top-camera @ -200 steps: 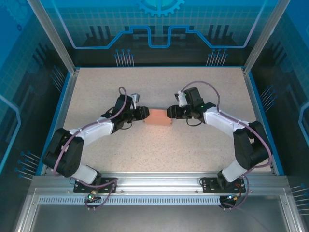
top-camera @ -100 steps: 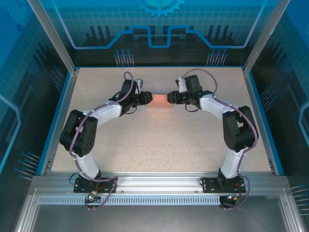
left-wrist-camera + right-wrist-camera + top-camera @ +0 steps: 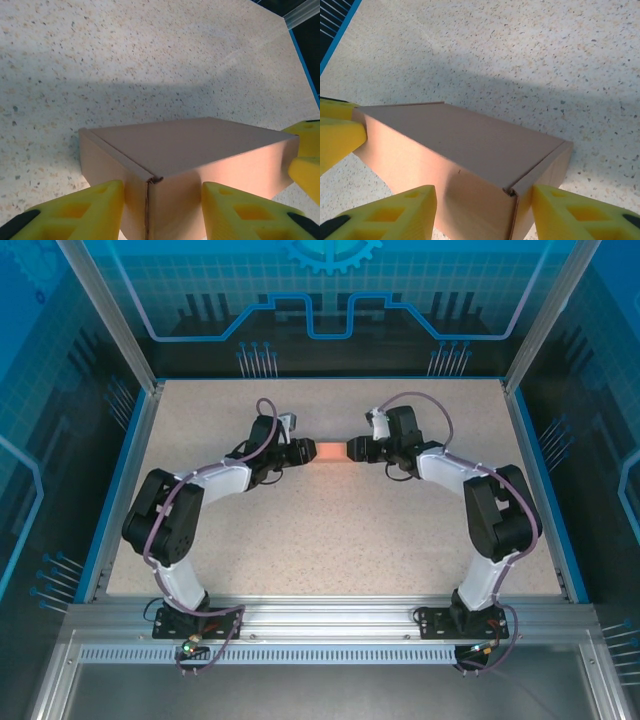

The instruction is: Fold the paper box

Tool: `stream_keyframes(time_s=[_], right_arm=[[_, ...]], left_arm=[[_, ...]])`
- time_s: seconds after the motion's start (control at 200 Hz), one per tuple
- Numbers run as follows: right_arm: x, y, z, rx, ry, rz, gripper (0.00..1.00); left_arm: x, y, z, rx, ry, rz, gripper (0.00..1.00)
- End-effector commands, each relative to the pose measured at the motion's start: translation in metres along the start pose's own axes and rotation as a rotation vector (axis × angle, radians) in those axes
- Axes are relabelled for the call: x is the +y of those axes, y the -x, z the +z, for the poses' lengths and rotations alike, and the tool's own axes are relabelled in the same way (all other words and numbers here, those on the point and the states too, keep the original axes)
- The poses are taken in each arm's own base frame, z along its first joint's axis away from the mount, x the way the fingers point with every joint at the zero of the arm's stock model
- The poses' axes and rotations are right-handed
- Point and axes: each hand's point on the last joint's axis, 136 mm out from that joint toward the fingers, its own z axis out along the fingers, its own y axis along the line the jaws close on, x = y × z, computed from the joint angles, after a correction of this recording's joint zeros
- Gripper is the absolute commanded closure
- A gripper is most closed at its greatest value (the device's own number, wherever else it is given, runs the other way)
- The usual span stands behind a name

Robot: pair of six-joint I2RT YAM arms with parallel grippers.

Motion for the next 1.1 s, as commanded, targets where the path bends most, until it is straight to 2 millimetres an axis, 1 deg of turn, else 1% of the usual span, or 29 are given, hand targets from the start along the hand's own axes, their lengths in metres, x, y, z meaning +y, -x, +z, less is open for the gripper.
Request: stream_keyframes(time_s=[0.0, 0.09, 0.205, 0.355, 0.525, 0.66, 0.725, 0.81, 0.971, 1.096], right_arm=[[0.030, -0.018, -0.001, 0.035, 0.108, -0.028, 0.45], [0.029, -0.027, -0.002, 0.050, 0.111, -0.024, 0.44], [0.024, -0.040, -0.001, 0.075, 0.099, -0.015, 0.43], [0.009, -0.063, 0.005, 0.136, 0.044, 0.018, 0.41], [-0.011, -0.082, 0.008, 0.201, -0.031, 0.054, 0.37], [-0.017, -0.083, 0.000, 0.201, -0.066, 0.047, 0.33], [-0.020, -0.079, -0.006, 0.194, -0.098, 0.027, 0.31], [-0.019, -0.072, -0.017, 0.176, -0.121, -0.006, 0.29], [-0.015, -0.059, -0.041, 0.129, -0.164, -0.066, 0.27], [-0.015, -0.047, -0.065, 0.088, -0.226, -0.123, 0.26]], left_arm=[[-0.031, -0.033, -0.002, 0.087, -0.119, 0.000, 0.54], [-0.032, -0.041, -0.004, 0.098, -0.124, 0.000, 0.53], [-0.028, -0.054, -0.003, 0.123, -0.115, -0.007, 0.52], [-0.015, -0.071, 0.003, 0.152, -0.093, -0.026, 0.52], [-0.004, -0.081, 0.008, 0.169, -0.067, -0.035, 0.51], [0.000, -0.081, 0.005, 0.164, -0.042, -0.016, 0.47], [0.001, -0.079, 0.002, 0.153, -0.031, -0.001, 0.45], [0.002, -0.074, -0.004, 0.141, -0.013, 0.024, 0.43], [0.001, -0.065, -0.019, 0.103, 0.014, 0.086, 0.37], [0.002, -0.055, -0.035, 0.058, 0.049, 0.130, 0.34]])
